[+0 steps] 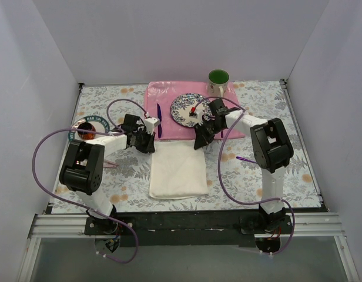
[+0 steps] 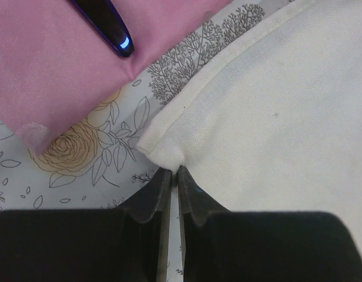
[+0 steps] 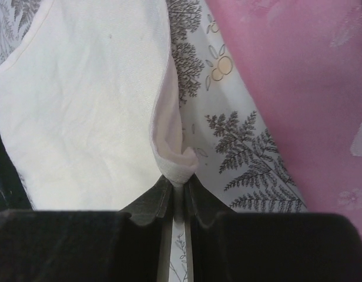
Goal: Fold the napkin into a case and place the utensils inside
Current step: Fold the lower triangle-folded napkin at the center of the board.
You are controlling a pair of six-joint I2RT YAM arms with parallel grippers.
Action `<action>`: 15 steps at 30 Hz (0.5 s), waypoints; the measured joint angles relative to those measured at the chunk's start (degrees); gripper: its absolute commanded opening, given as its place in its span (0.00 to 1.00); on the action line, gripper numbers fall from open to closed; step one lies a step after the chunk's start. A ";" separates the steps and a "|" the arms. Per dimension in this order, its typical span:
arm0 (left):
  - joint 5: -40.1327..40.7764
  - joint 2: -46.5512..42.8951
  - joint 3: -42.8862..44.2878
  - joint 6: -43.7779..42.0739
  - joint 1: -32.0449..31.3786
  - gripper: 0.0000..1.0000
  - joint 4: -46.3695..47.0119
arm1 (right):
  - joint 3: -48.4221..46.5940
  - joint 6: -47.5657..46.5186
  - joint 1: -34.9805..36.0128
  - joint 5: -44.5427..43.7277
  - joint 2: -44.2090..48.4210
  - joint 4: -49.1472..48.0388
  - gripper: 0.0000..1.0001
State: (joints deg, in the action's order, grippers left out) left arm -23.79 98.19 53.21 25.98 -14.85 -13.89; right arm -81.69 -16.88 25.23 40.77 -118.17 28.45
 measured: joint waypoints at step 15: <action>-5.01 -14.53 -14.45 -13.38 0.04 0.00 7.17 | 16.20 -12.61 3.19 -0.94 15.91 -11.85 0.11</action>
State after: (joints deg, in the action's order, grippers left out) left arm -28.80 83.66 38.76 12.60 -14.81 -6.72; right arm -65.49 -29.50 28.42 39.83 -102.26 16.60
